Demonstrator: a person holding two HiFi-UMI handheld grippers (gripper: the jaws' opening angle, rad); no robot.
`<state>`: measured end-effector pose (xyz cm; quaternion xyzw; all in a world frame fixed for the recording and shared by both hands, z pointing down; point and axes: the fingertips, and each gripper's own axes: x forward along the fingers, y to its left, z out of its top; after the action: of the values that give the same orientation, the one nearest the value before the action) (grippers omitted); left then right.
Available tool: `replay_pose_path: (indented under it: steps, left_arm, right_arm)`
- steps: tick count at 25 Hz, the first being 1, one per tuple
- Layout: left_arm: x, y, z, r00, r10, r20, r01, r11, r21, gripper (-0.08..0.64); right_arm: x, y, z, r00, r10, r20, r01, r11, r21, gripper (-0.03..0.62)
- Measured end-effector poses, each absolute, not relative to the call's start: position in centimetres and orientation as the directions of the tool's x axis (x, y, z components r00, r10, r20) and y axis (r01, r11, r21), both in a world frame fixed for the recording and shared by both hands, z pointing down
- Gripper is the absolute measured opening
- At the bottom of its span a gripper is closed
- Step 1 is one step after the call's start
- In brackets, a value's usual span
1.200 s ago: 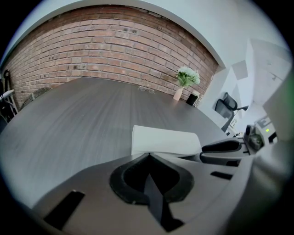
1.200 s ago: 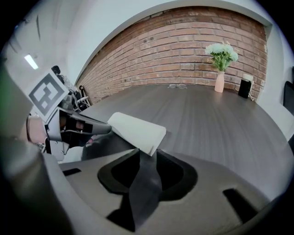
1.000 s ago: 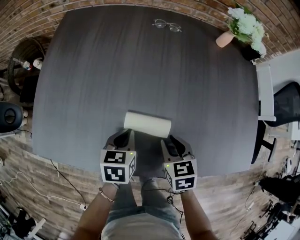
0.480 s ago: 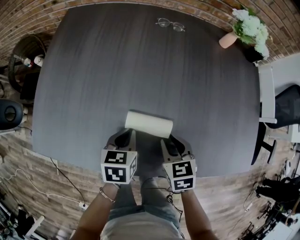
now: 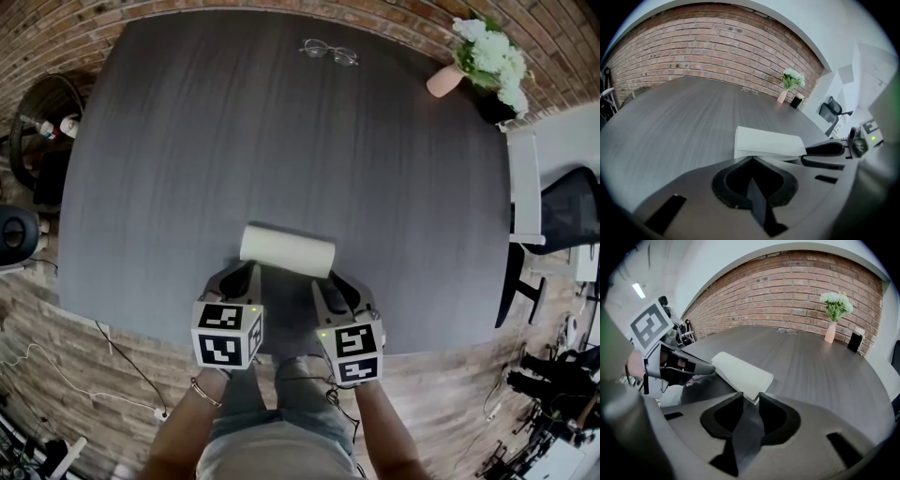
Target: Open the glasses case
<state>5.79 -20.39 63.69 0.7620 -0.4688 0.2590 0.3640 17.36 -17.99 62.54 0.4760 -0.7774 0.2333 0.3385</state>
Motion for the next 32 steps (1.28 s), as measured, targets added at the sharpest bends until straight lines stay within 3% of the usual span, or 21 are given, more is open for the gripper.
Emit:
replay_pose_path:
  steps: [32]
  left_arm:
    - [5.7,-20.2,63.5,0.45,-0.506,0.736,-0.892,-0.291,0.346,-0.005]
  right_arm:
    - [19.9,-21.2,55.9,-0.247,-0.722,0.647,-0.951,0.309,-0.019,0.102]
